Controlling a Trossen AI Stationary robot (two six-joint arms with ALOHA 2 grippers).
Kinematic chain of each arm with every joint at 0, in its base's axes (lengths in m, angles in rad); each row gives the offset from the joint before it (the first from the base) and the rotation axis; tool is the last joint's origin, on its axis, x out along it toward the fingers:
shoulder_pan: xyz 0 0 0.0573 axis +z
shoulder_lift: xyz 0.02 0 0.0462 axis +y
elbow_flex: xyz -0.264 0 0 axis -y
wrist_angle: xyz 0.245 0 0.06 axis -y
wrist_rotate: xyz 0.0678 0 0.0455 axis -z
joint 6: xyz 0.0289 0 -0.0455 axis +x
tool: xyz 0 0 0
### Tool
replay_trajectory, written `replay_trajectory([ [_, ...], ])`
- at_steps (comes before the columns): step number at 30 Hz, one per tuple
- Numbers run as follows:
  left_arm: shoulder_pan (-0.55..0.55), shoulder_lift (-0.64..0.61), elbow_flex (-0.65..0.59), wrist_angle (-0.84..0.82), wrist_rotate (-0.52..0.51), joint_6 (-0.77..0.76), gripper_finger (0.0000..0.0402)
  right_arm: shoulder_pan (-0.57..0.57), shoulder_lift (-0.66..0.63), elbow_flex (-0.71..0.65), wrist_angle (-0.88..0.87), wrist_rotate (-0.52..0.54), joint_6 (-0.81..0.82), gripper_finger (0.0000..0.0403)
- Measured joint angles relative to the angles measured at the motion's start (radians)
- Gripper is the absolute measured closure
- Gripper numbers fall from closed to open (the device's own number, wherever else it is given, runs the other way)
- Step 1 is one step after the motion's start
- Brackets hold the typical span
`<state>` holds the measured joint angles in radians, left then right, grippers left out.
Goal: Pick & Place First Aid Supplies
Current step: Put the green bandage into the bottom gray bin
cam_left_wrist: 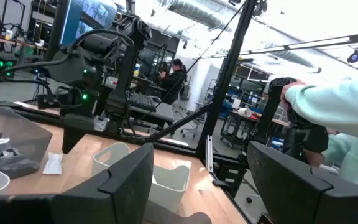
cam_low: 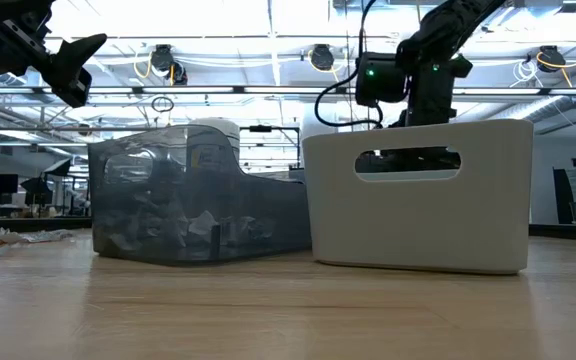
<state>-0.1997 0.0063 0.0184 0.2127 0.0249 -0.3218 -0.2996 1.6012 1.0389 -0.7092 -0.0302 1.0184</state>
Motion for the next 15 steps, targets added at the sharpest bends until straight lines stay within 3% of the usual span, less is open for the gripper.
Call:
replay_trajectory([
  [7, 0.000, 0.000, 0.000, 0.000, 0.000, 0.000, 0.0135, 0.000, 0.000, -0.031, -0.004, 0.004, -0.459, 0.0228],
  [15, 0.000, 0.000, 0.000, 0.000, 0.000, 0.000, 0.0135, -0.026, 0.000, -0.032, 0.002, 0.003, -0.947, 0.0199],
])
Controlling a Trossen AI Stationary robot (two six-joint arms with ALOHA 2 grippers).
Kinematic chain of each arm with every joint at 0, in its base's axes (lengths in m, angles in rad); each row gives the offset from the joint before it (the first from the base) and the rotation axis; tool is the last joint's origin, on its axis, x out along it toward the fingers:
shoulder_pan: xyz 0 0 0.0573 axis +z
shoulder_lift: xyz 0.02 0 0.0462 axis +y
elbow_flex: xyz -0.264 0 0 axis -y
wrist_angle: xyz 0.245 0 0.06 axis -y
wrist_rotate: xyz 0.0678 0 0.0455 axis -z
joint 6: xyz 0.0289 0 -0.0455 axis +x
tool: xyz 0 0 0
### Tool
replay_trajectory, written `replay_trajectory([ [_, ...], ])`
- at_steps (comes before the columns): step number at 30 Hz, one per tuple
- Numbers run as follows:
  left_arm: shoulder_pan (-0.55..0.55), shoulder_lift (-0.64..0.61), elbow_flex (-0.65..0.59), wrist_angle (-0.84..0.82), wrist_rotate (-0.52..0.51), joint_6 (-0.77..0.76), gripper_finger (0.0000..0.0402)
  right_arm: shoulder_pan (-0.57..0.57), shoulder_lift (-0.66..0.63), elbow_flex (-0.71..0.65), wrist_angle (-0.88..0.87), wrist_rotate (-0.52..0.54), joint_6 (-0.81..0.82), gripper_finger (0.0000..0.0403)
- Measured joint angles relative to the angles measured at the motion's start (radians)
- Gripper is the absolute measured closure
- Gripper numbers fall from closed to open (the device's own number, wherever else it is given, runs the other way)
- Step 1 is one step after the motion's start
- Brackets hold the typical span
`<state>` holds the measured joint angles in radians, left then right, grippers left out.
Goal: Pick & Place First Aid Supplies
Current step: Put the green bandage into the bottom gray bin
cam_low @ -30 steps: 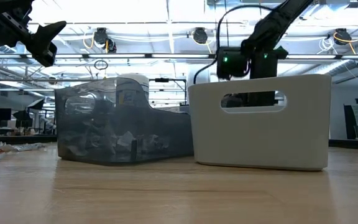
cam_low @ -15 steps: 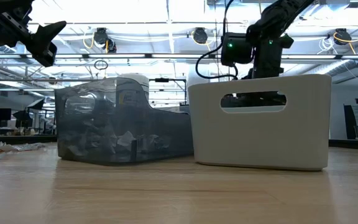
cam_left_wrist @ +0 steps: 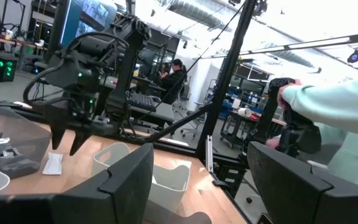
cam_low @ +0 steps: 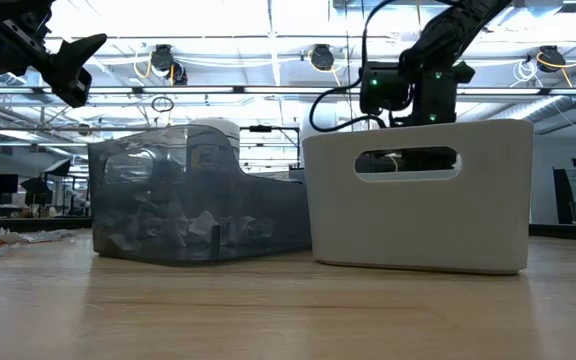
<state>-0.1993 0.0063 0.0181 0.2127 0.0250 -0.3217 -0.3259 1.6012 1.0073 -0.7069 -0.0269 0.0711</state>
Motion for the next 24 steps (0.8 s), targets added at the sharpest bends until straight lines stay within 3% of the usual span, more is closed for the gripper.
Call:
replay_trajectory([
  [9, 0.000, 0.000, 0.000, 0.000, 0.000, 0.000, 0.0135, -0.035, 0.000, -0.082, 0.076, 0.000, -0.231, 0.0200],
  [16, 0.000, 0.000, 0.000, 0.000, 0.000, 0.000, 0.0135, -0.032, -0.004, -0.149, 0.164, -0.002, -0.272, 0.0206],
  [20, 0.000, 0.000, 0.000, 0.000, 0.000, 0.000, 0.0135, -0.020, -0.004, -0.151, 0.163, -0.002, -0.300, 0.0258],
  [24, 0.000, 0.000, 0.000, 0.000, 0.000, 0.000, 0.0135, -0.005, -0.004, -0.151, 0.157, -0.003, -0.295, 0.0353],
])
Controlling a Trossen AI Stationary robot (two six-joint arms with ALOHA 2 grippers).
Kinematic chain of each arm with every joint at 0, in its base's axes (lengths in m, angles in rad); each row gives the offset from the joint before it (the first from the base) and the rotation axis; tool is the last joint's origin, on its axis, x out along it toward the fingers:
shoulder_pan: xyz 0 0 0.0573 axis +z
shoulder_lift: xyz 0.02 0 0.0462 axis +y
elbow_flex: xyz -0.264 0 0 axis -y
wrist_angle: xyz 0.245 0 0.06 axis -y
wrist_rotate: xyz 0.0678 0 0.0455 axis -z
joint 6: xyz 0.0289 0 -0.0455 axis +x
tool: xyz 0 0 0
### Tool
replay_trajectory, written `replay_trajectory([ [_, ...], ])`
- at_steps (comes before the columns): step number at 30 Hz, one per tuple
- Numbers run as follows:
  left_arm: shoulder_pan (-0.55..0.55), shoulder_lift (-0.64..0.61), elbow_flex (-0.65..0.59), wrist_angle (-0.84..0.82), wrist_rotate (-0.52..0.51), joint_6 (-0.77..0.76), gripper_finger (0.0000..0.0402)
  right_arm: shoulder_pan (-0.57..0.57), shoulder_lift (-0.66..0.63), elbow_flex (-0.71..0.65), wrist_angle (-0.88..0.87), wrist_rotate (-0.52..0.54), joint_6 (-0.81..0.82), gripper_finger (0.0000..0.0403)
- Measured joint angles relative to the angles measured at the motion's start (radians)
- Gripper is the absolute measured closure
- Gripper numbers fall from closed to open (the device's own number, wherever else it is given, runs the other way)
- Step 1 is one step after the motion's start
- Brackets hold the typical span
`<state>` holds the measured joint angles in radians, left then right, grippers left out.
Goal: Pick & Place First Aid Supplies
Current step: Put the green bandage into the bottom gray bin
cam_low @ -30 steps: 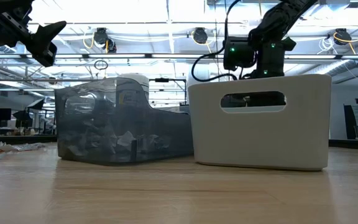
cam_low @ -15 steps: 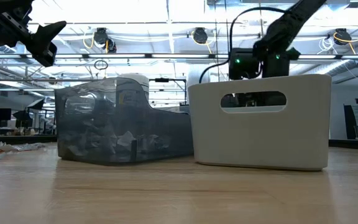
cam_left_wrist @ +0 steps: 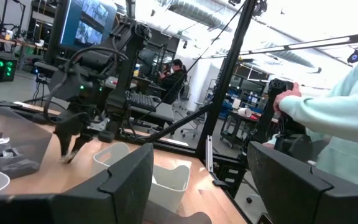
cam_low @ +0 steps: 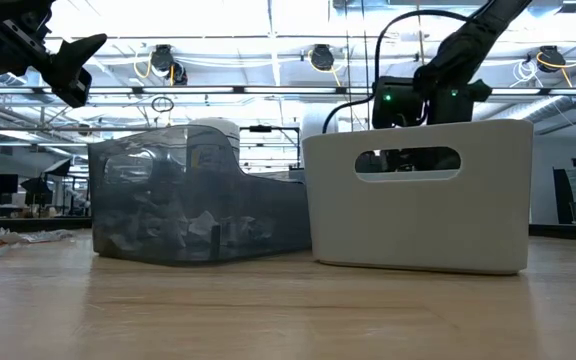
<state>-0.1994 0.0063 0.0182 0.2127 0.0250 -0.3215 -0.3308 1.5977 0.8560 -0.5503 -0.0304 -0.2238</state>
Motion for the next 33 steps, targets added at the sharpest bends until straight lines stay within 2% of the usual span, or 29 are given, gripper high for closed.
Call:
replay_trajectory([
  [2, 0.000, 0.000, 0.000, 0.000, 0.000, 0.000, 0.0135, 0.009, 0.000, 0.000, -0.007, -0.003, 0.007, 0.0389],
  [11, 0.000, 0.000, 0.000, 0.000, 0.000, 0.000, 0.0135, 0.031, -0.111, 0.003, -0.144, -0.023, 0.290, 0.0399],
  [22, 0.000, 0.000, 0.000, 0.000, 0.000, 0.000, 0.0135, 0.116, -0.221, 0.076, -0.368, 0.006, 0.993, 0.0402],
  [29, 0.000, 0.000, 0.000, 0.000, 0.000, 0.000, 0.0135, 0.203, -0.210, 0.192, -0.431, 0.054, 1.400, 0.0402],
  [33, 0.000, 0.000, 0.000, 0.000, 0.000, 0.000, 0.0135, 0.268, -0.166, 0.272, -0.431, 0.058, 1.578, 0.0402],
])
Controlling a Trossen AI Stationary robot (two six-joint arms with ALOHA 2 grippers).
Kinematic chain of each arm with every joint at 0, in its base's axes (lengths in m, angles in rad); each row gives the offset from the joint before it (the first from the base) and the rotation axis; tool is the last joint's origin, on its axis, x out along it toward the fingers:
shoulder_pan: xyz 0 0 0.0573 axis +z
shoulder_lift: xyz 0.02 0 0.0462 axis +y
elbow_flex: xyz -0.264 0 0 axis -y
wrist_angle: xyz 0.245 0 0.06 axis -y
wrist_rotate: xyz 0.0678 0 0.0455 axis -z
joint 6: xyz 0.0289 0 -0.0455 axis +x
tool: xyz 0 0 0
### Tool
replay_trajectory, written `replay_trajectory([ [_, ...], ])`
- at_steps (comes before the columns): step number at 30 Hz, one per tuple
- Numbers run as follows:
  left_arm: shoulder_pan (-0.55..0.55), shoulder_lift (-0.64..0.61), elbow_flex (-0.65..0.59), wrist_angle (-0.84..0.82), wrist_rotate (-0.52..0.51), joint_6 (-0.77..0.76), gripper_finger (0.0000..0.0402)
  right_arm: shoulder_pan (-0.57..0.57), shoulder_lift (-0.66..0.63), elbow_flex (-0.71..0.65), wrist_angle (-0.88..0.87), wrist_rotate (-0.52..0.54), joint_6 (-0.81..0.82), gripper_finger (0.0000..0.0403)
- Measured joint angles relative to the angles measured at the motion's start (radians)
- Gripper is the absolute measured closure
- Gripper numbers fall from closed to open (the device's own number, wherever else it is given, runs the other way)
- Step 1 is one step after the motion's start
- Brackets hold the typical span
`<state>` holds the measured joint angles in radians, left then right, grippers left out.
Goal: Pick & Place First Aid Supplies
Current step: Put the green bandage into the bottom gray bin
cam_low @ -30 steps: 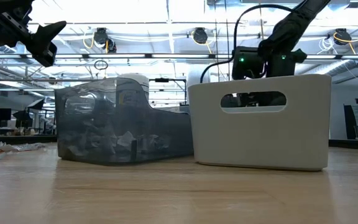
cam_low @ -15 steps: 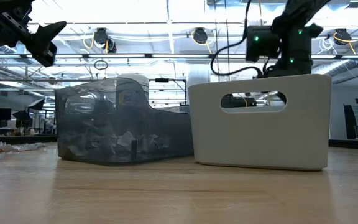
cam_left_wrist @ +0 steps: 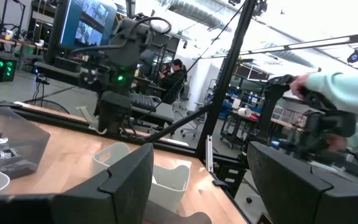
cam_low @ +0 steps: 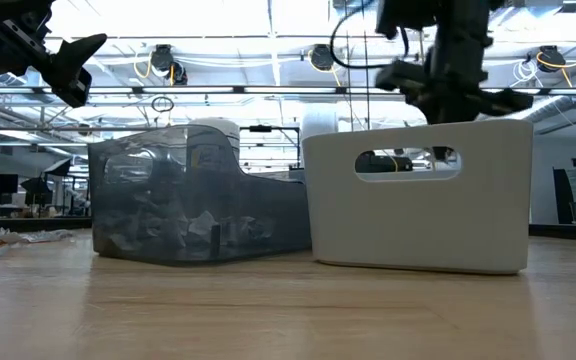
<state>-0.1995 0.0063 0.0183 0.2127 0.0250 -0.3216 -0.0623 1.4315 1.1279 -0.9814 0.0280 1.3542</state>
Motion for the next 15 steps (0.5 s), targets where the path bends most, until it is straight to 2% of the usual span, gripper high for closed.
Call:
replay_trajectory([
  [15, 0.000, 0.000, 0.000, 0.000, 0.000, 0.000, 0.0135, 0.265, 0.255, 0.270, 0.000, -0.005, 0.464, 0.0403],
])
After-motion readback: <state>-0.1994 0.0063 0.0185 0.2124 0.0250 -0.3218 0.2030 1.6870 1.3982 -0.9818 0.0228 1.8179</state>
